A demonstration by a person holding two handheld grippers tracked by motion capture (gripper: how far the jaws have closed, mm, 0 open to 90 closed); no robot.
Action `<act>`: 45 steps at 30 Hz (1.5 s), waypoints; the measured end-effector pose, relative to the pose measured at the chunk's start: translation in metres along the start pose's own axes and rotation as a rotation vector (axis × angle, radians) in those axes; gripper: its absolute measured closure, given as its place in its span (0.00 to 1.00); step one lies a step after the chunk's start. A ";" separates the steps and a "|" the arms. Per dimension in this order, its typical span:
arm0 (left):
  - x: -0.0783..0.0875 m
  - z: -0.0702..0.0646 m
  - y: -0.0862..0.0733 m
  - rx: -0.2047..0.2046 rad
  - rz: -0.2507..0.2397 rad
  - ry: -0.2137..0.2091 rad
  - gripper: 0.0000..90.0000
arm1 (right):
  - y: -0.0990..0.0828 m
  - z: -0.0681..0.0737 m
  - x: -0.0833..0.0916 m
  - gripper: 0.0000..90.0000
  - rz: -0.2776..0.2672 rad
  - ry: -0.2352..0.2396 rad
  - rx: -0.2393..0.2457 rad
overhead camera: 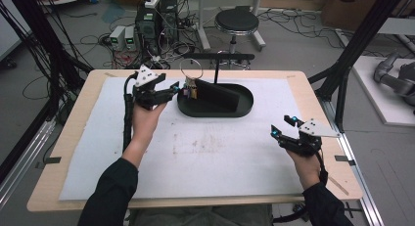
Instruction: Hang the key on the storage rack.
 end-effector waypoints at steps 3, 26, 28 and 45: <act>0.021 -0.009 -0.001 -0.016 -0.017 -0.030 0.39 | 0.000 -0.001 0.000 0.40 0.002 -0.005 -0.002; 0.126 -0.018 -0.063 0.049 0.001 -0.108 0.30 | -0.003 -0.006 0.002 0.35 0.017 -0.034 -0.020; 0.127 -0.015 -0.067 0.047 0.007 -0.103 0.30 | -0.003 -0.005 0.001 0.35 0.019 -0.036 -0.012; 0.130 -0.011 -0.067 0.024 -0.012 -0.075 0.30 | -0.006 -0.008 -0.004 0.35 0.038 -0.039 -0.021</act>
Point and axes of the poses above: each handheld gripper's, and its own axes: x roughly backward along the jaws, y roughly out of its top, z roughly to its left, the point moved 3 cm from there along -x, roughly forward along the jaws, and after that the axes turned 13 degrees about -z, right-handed, at the moved point
